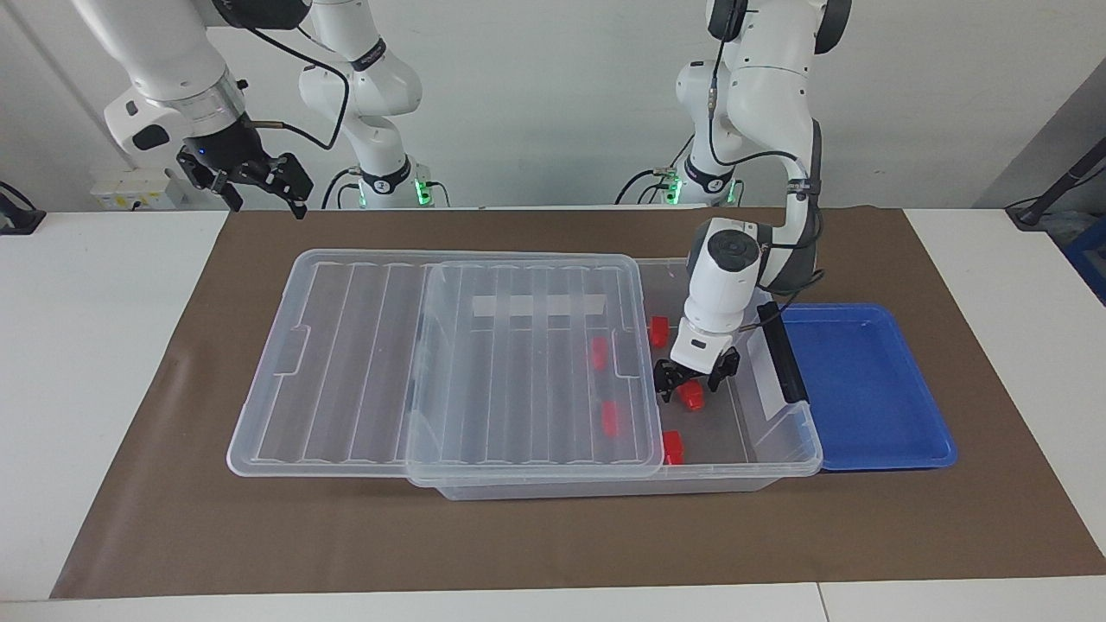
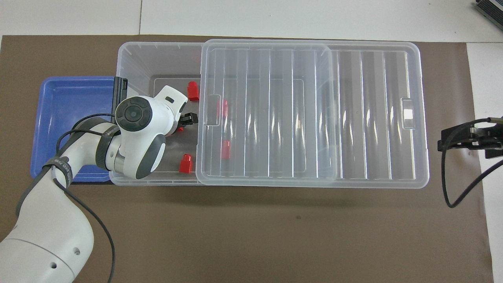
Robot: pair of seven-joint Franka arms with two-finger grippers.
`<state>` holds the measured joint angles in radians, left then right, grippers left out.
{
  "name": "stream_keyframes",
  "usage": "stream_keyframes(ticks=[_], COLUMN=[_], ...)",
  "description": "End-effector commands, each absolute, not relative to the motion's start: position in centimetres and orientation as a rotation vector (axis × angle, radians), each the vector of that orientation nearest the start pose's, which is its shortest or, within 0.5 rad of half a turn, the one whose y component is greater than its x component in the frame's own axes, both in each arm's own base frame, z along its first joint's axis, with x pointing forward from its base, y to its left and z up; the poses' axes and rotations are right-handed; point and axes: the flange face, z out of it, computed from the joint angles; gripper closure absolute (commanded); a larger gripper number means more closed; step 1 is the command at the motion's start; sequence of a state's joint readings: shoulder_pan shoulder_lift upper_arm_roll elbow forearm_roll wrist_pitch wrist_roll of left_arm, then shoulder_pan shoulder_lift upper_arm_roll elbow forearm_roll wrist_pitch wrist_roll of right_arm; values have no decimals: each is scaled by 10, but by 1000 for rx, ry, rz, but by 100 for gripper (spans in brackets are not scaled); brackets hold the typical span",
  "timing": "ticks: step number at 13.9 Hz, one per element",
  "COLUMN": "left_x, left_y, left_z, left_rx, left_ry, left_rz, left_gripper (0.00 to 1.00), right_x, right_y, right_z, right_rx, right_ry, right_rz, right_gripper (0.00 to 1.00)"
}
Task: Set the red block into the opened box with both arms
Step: 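Lower the red block into the clear box with the left gripper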
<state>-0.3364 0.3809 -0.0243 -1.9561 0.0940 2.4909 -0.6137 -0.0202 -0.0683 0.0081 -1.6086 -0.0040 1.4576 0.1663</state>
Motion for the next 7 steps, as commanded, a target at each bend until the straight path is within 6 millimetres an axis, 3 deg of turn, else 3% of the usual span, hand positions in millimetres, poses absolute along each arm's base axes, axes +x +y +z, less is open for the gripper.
stream_keyframes(ticks=[1, 7], left_x=[583, 568], left_y=[-228, -224], left_z=[314, 382], left_rx=[-3122, -3101], left_ry=[-391, -385], left_rz=[-256, -226], left_gripper=[0, 0], right_x=[519, 519], right_y=[-10, -10], right_z=[634, 633], right_rx=[-3120, -3120], right_ry=[260, 260], right_rz=[116, 119], right_gripper=[0, 0])
